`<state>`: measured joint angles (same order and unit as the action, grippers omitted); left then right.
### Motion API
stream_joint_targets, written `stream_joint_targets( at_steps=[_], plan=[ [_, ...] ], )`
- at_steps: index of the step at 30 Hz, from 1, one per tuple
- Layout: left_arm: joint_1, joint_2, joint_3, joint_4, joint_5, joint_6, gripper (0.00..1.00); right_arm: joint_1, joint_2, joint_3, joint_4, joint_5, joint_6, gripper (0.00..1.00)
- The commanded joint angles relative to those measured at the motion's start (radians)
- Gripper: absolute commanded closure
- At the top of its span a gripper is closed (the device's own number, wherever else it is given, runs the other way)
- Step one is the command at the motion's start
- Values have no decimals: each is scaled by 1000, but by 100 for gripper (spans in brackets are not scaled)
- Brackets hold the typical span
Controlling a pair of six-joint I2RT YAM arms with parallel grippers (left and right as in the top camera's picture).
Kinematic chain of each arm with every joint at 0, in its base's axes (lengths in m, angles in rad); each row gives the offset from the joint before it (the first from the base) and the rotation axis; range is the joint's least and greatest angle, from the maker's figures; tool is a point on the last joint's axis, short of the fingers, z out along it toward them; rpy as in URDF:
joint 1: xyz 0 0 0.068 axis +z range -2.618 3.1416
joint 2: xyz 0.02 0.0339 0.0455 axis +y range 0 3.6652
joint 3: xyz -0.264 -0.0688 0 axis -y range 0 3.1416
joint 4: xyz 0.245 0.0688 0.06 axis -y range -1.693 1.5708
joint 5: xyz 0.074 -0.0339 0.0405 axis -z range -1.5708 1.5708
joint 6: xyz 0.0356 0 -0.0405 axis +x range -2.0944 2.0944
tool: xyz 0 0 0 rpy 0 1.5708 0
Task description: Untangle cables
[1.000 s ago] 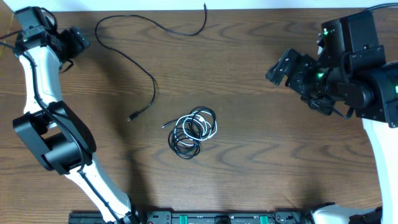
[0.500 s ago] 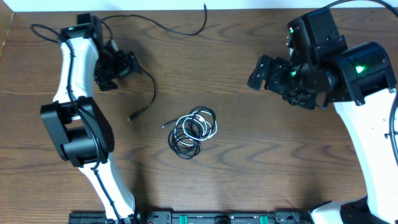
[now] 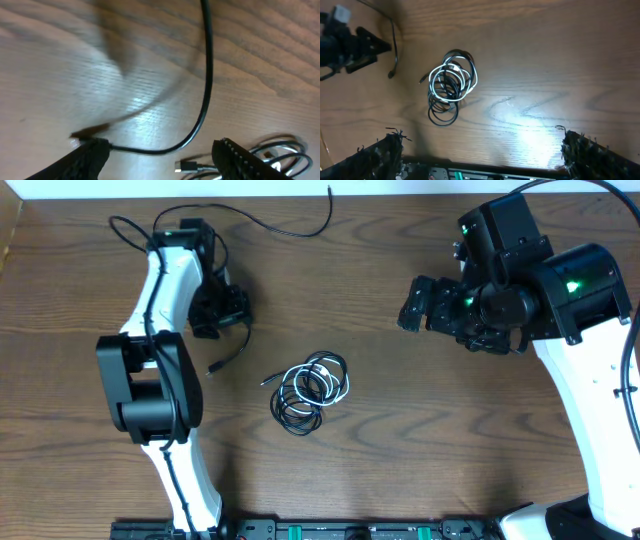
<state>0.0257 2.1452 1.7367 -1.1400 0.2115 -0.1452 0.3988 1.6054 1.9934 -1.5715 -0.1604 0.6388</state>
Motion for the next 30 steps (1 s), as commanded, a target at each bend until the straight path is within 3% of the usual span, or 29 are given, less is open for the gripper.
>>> stream_joint_targets(
  at_steps=[1, 7, 17, 24, 27, 30],
  plan=[
    [-19, -7, -45, 22, 42, 79, 29, 8, 1, 1, -1, 5, -19, 1],
    [-34, -7, -84, 59, 39, 82, 29, 8, 1, 1, 1, 5, -19, 1],
    [-34, -7, -84, 135, 73, 80, 78, 9, 1, 1, 13, 5, -19, 1],
    [-34, -7, -84, 152, 73, 77, 81, 9, 1, 1, 13, 5, -19, 1],
    [-34, -7, -84, 157, 73, 75, 92, 9, 1, 1, 13, 5, -19, 1],
    [-34, -7, -84, 184, 81, 29, 92, 9, 1, 1, 13, 5, -19, 1]
  ],
)
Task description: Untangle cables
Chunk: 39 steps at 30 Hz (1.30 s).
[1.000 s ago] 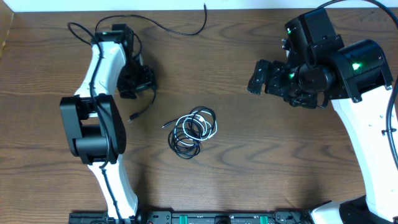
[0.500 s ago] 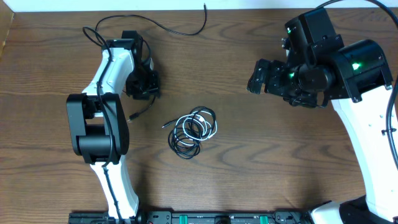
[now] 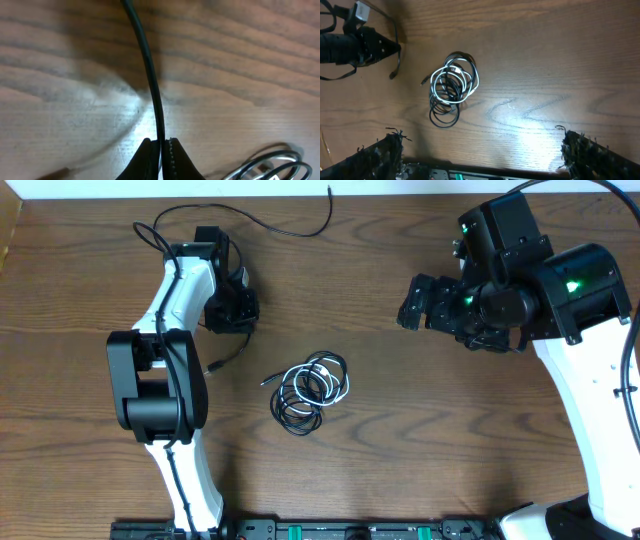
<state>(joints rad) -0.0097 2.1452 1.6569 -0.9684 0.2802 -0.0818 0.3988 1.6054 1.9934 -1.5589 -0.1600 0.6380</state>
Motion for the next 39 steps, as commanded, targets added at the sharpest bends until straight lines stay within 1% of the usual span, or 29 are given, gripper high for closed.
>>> stream_joint_targets(
  at_steps=[1, 5, 7, 9, 10, 12, 13, 14, 15, 16, 17, 18, 19, 20, 22, 25, 27, 29, 31, 33, 37, 39],
  plan=[
    [2, -7, -4, 24, 29, -44, 92, 9, 1, 1, 0, 5, -18, 1],
    [7, -7, 12, 118, 180, -96, 93, 9, 1, 1, 0, 4, -18, 1],
    [18, -8, 39, 193, 282, -166, 92, 9, 1, 1, 0, 5, -19, 1],
    [37, -8, 74, 311, 404, -279, 93, 9, 1, 1, 0, 5, -18, 1],
    [48, -8, 89, 403, 463, -363, 93, 9, 1, 1, 0, 5, -18, 1],
    [70, -8, 105, 653, 544, -570, 93, 9, 1, 1, 0, 5, -18, 1],
    [79, -8, 105, 801, 549, -685, 93, 9, 1, 1, 1, 5, -18, 1],
    [85, -8, 105, 943, 533, -773, 92, 9, 1, 1, 3, 4, -18, 1],
    [90, -8, 104, 1064, 499, -821, 92, 9, 1, 1, 4, 5, -18, 1],
    [92, -8, 104, 1144, 455, -845, 92, 9, 1, 1, 4, 4, -18, 1],
    [92, -8, 104, 1190, 418, -861, 83, 9, 1, 1, 3, 4, -18, 1],
    [92, -8, 105, 1206, 393, -863, 55, 9, 1, 1, 3, 4, -18, 1],
    [92, -8, 104, 1192, 375, -862, 7, 9, 1, 1, 3, 4, -18, 1],
    [92, -7, 103, 1156, 359, -851, 0, 9, 1, 1, 3, 4, -18, 1],
    [92, -7, 102, 1056, 342, -772, 0, 9, 1, 1, 3, 4, -18, 1],
    [92, -7, 101, 869, 305, -567, 0, 9, 1, 1, 3, 4, -18, 1],
    [92, -7, 101, 743, 236, -460, 0, 9, 1, 1, 3, 4, -18, 1],
    [92, -7, 101, 629, 143, -394, 0, 9, 1, 1, 2, 4, -18, 1],
    [95, -7, 101, 539, 64, -354, 0, 9, 1, 1, 2, 5, -18, 1],
    [102, -8, 101, 476, 17, -332, 0, 9, 1, 1, 3, 5, -18, 1],
    [131, -22, 101, 406, 33, -319, 0, 9, 1, 1, 2, 37, -18, 1],
    [150, -40, 101, 387, 80, -319, 0, 9, 1, 1, 1, 46, -18, 1]
  ],
)
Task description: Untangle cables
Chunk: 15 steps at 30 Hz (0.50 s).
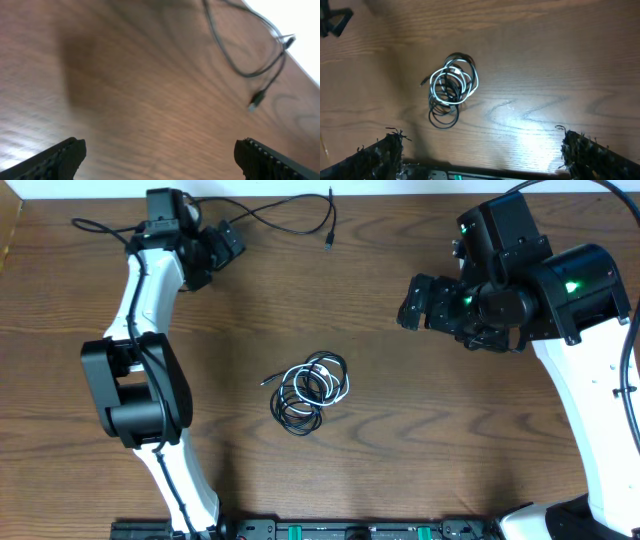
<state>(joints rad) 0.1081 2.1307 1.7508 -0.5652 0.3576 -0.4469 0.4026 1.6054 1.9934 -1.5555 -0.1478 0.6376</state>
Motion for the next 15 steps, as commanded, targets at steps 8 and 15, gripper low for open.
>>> stream_joint_targets(
  at_steps=[8, 15],
  plan=[
    [72, -183, 8, -109, 101, 47, 0, 5, 1, 1, -5, 42, -18, 1],
    [43, -383, 8, -316, 101, 46, 0, 5, 1, 1, -8, 41, -18, 1]
  ],
)
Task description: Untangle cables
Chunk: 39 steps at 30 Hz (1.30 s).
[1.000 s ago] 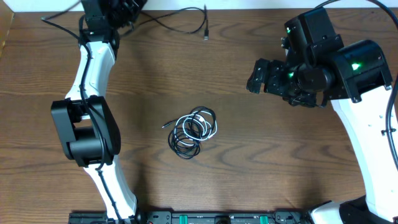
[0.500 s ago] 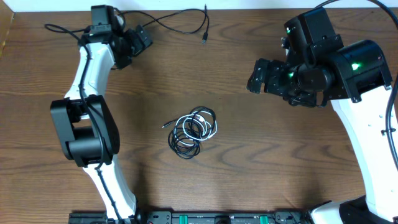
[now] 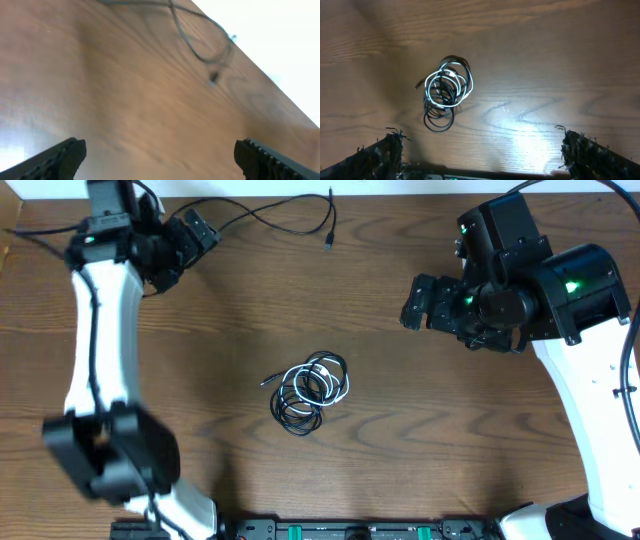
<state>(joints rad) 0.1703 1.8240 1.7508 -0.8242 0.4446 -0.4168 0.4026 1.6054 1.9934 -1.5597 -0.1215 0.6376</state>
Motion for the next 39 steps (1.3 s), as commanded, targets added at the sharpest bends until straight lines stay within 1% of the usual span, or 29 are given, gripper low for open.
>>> stream_joint_targets(
  at_steps=[1, 5, 11, 14, 18, 22, 24, 30, 39],
  plan=[
    [-25, -97, 8, -87, 15, 16, 0, 5, 1, 1, -4, 14, -18, 1],
    [-72, -170, 8, -197, 16, 16, 0, 5, 1, 1, -4, 15, -18, 1],
    [-190, -178, 2, -285, 15, 17, 0, 5, 1, 1, -4, 15, -18, 1],
    [-256, -178, -17, -298, 15, 18, 0, 5, 1, 1, -4, 14, -18, 1],
    [-344, -178, -49, -301, 14, 59, 0, 5, 1, 1, -4, 14, -18, 1],
    [-424, -178, -76, -305, 6, 66, 0, 5, 1, 1, -4, 14, -18, 1],
    [-462, -178, -87, -309, -12, 65, 0, 5, 1, 1, -4, 14, -18, 1],
    [-562, -178, -106, -354, -134, 65, 0, 5, 1, 1, -4, 15, -18, 1],
    [-670, -178, -107, -406, -170, 65, 0, 5, 1, 1, -4, 15, -18, 1]
  ],
)
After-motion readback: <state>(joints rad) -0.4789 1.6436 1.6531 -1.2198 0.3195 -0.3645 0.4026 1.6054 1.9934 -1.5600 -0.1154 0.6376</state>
